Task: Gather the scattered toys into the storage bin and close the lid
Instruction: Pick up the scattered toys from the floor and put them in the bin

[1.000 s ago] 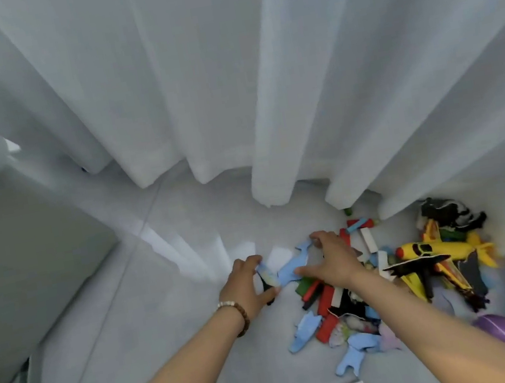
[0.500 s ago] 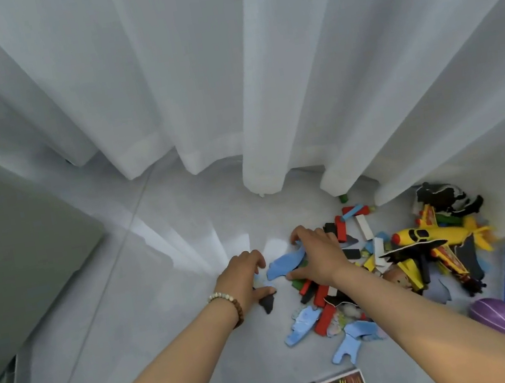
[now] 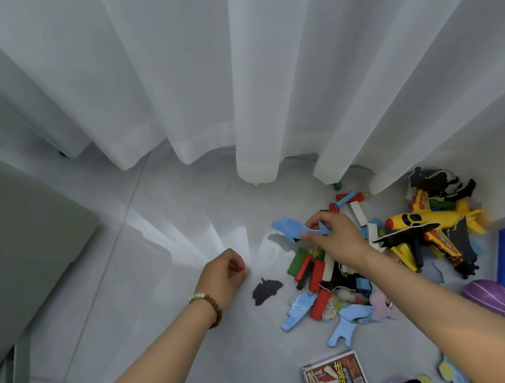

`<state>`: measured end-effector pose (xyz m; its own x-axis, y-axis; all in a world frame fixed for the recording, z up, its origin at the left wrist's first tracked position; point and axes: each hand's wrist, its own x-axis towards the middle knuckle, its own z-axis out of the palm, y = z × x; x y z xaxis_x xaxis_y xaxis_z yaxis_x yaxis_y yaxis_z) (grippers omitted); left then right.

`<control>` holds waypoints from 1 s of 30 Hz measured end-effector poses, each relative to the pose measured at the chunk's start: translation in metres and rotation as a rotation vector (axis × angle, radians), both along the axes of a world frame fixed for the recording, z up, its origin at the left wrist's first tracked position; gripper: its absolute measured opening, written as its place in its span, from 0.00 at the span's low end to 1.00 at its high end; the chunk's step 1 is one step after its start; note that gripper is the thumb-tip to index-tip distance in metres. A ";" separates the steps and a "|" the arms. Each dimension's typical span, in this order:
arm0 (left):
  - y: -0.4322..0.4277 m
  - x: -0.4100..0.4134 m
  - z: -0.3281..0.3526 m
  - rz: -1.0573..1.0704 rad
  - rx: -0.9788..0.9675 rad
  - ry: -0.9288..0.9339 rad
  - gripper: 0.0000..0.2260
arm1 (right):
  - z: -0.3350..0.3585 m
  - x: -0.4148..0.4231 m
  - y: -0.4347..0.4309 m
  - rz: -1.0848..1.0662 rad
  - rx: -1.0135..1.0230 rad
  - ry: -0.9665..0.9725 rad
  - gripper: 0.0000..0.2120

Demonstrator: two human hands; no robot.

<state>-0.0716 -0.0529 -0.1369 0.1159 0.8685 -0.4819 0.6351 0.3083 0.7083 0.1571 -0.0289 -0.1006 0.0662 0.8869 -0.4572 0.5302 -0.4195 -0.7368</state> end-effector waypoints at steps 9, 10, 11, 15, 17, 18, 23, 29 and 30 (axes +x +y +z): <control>-0.002 0.037 0.032 0.651 -0.621 -1.013 0.26 | 0.029 -0.047 -0.035 -0.054 -0.116 0.278 0.08; -0.005 0.040 0.032 0.603 -0.621 -0.970 0.26 | 0.030 -0.047 -0.037 -0.036 -0.107 0.274 0.09; -0.008 0.042 0.031 0.570 -0.591 -0.904 0.24 | 0.031 -0.044 -0.037 -0.036 -0.095 0.268 0.09; -0.018 0.033 0.021 0.598 -0.421 -0.652 0.11 | 0.022 -0.003 -0.037 -0.071 -0.101 -0.012 0.11; -0.022 0.022 0.016 0.541 -0.363 -0.565 0.07 | 0.015 0.008 -0.043 -0.013 -0.196 -0.235 0.15; -0.024 0.017 0.014 0.512 -0.350 -0.542 0.06 | 0.012 0.007 -0.046 0.017 -0.227 -0.318 0.16; -0.032 0.004 0.011 0.501 -0.340 -0.535 0.07 | 0.010 -0.015 -0.052 0.045 -0.208 -0.495 0.17; -0.030 0.002 0.020 0.484 -0.306 -0.513 0.12 | -0.003 -0.035 -0.039 0.048 -0.123 -0.529 0.33; -0.030 0.001 0.020 0.485 -0.305 -0.518 0.12 | -0.006 -0.038 -0.037 0.042 -0.120 -0.541 0.36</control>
